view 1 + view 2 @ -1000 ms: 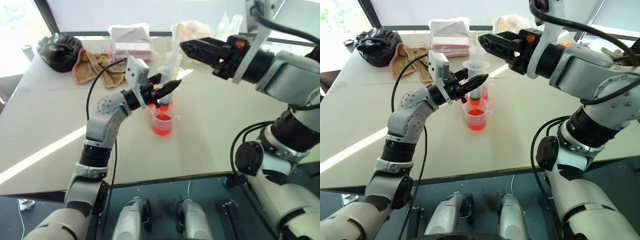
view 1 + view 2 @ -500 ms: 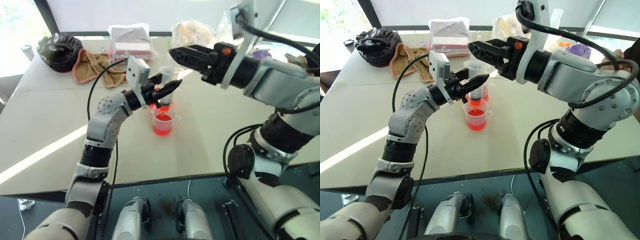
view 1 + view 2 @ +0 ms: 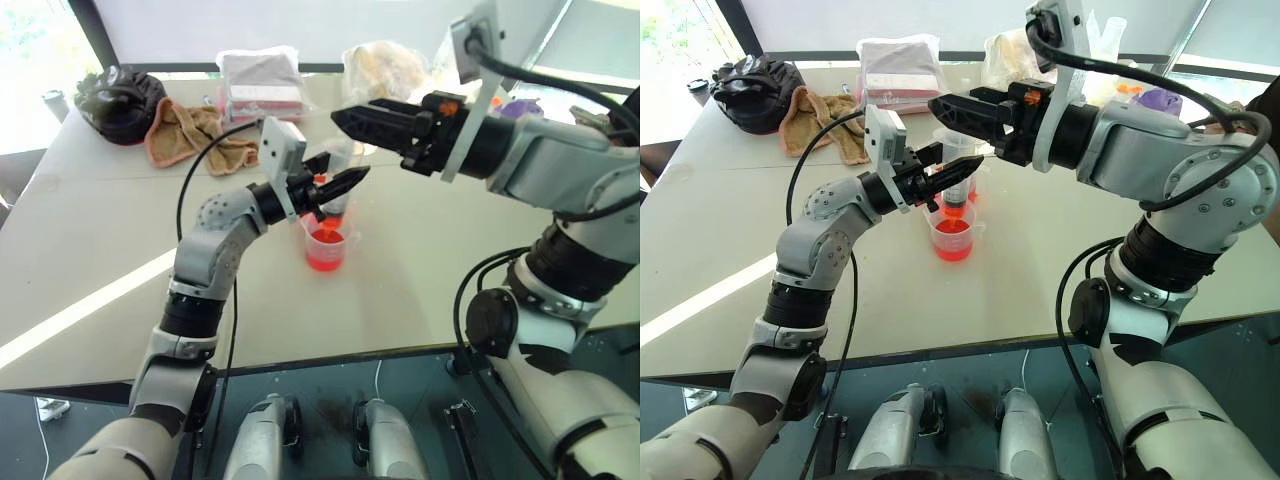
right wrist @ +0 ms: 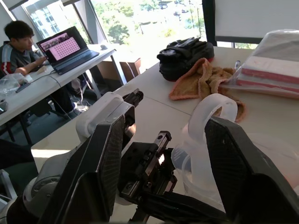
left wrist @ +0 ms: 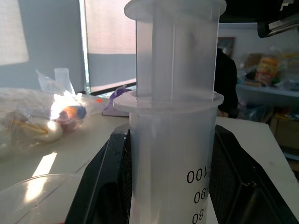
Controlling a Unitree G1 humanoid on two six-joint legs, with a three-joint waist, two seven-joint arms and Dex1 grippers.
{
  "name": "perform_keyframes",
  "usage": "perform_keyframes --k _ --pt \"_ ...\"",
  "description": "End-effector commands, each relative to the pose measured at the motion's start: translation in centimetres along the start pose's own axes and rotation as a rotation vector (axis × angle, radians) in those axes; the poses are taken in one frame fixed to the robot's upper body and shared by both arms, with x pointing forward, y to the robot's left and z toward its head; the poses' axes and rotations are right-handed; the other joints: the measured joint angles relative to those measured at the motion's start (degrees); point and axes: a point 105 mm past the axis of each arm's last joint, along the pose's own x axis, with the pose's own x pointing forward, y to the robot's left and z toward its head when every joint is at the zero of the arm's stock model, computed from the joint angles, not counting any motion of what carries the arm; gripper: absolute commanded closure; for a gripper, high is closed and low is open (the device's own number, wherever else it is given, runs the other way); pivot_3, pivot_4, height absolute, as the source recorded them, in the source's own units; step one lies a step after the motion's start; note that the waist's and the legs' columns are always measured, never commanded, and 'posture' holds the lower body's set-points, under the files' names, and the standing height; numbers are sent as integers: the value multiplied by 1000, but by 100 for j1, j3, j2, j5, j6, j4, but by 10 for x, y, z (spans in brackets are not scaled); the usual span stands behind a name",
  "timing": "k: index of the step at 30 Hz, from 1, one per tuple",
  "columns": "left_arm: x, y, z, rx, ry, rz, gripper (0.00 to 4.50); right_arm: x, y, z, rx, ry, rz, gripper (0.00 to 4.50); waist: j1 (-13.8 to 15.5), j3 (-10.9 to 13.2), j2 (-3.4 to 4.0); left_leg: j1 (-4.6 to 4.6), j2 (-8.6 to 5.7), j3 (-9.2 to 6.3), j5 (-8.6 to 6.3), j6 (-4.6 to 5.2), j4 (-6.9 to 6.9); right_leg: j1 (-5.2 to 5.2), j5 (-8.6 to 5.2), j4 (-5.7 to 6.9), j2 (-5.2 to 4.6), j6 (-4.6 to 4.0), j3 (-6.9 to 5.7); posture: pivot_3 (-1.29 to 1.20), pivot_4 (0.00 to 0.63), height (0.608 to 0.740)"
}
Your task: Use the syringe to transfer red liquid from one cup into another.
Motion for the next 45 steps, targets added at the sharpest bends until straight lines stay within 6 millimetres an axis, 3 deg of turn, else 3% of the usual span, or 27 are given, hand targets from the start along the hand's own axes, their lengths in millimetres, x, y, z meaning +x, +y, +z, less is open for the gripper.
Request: perform_keyframes --k 1,4,11,15,19,24,30,45 --pt "1 -9 12 30 -37 -38 2970 -2 7 6 -36 -18 37 3096 2 0 0 0 0 0 0 0 0 0 0 0 0 0 0 0 150 740" --pt "1 -9 12 31 -35 -39 2970 -3 7 6 -44 -15 46 4448 4 0 0 -1 0 0 0 0 0 0 0 -1 -1 0 0 0 150 740" --pt "0 -9 14 34 -33 -41 2970 -1 10 2 -49 10 54 4448 3 0 0 0 1 -1 0 0 -1 0 0 -5 -1 0 0 0 150 740" --pt "0 -9 15 34 -31 -44 2970 0 4 -10 9 72 35 4448 5 0 0 -1 1 -1 0 0 -2 0 0 -6 -2 -1 0 0 150 740" --pt "-1 -9 15 39 -30 -48 2970 44 4 -14 137 84 22 4448 -81 -3 8 1 6 2 2 -4 -10 -6 4 -6 2 -7 2 0 150 740" --pt "1 -7 18 44 -38 -41 2970 55 14 -20 168 105 48 4448 16 -2 9 -6 5 1 11 -17 -28 -17 3 -4 5 -8 -5 0 150 740" --pt "2 -6 22 49 -49 -34 2970 58 17 -29 197 121 64 4448 0 -2 9 -7 1 2 8 -13 -30 -2 9 -40 6 -12 -10 0 150 740" --pt "6 -11 34 -23 -88 -60 2970 48 16 -23 207 90 66 4448 -20 -2 9 1 2 4 19 -26 -68 -7 9 -50 13 -12 -11 0 150 740"
